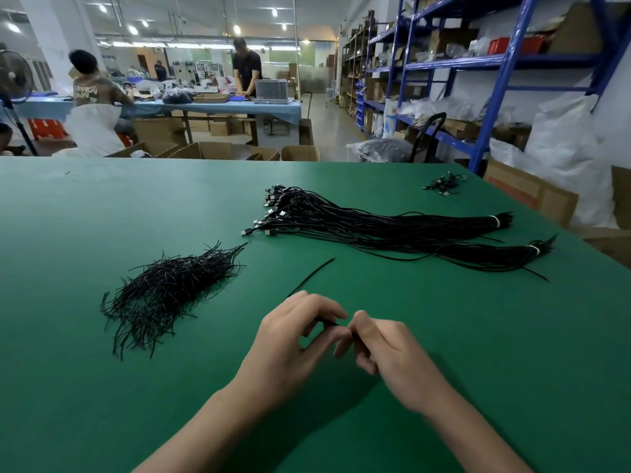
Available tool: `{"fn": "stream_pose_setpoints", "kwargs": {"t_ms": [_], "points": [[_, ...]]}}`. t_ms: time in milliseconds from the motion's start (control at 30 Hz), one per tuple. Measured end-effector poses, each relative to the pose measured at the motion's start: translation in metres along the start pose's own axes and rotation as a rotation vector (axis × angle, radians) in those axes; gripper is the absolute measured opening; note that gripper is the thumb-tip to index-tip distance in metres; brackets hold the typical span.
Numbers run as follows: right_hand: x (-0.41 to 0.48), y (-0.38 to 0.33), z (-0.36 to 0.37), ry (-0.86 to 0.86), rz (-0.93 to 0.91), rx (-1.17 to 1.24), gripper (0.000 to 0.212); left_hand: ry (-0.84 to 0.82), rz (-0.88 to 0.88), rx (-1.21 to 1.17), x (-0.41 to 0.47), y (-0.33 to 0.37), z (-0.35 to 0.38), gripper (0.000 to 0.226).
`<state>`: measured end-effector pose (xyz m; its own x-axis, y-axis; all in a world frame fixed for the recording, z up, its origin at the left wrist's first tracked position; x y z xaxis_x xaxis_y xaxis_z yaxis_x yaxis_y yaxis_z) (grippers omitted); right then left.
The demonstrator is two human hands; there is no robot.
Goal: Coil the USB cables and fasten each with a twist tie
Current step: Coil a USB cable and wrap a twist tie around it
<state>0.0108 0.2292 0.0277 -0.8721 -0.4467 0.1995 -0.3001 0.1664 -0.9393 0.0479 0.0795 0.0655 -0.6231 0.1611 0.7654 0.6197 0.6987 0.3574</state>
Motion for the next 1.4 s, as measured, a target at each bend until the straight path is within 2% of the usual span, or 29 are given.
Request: {"fn": "stream_pose_setpoints", "kwargs": {"t_ms": [100,200,267,367,467,533,633,800,867,1000,1133,1300,1400], "points": [[-0.002,-0.004,0.016,-0.187,0.102,0.269,0.071,-0.033,-0.198,-0.203,0.001,-0.014,0.0,0.006],[-0.006,-0.011,0.026,-0.305,0.171,0.563,0.053,-0.054,-0.421,-0.52,-0.003,-0.029,0.006,0.009],[-0.009,-0.015,0.028,-0.353,0.178,0.734,0.04,-0.049,-0.473,-0.576,-0.004,-0.034,0.01,0.013],[-0.008,-0.019,0.025,-0.325,0.141,0.905,0.031,-0.093,-0.487,-0.523,-0.01,-0.036,0.018,0.02],[-0.001,-0.02,0.015,-0.151,0.073,0.969,0.03,-0.19,-0.467,-0.447,-0.016,-0.029,0.034,0.032],[0.003,-0.016,0.007,0.012,0.057,0.954,0.03,-0.263,-0.405,-0.357,-0.017,-0.018,0.042,0.035],[0.005,-0.012,-0.003,0.182,0.014,0.932,0.03,-0.385,-0.3,-0.233,-0.019,-0.006,0.05,0.027],[0.007,-0.011,-0.013,0.301,-0.054,0.933,0.032,-0.522,-0.151,-0.106,-0.026,0.007,0.06,0.015],[0.007,-0.009,-0.017,0.32,-0.063,0.811,0.033,-0.527,-0.1,-0.049,-0.025,0.013,0.06,0.017],[0.007,-0.007,-0.014,0.289,-0.103,0.347,0.028,-0.405,0.062,0.103,-0.015,0.02,0.045,0.021],[0.006,-0.003,-0.012,0.252,-0.066,0.098,0.028,-0.302,0.195,0.221,-0.009,0.022,0.03,0.019],[0.003,-0.001,-0.002,0.091,-0.017,-0.118,0.033,-0.149,0.144,0.198,0.002,0.008,0.01,0.02],[0.001,-0.003,0.004,-0.025,0.016,-0.035,0.051,-0.11,0.042,0.1,0.006,-0.004,0.0,0.019]]}}
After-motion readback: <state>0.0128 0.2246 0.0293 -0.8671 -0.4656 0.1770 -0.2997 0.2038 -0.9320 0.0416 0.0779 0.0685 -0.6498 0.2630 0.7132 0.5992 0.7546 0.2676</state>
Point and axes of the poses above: each hand's wrist, its own x-axis towards the middle knuckle, its own z-axis out of the palm, y = z × x, the point moved 6 cm from there along x, towards the middle knuckle, and after that the axes turned 9 degrees about x, right-handed, at the moved point
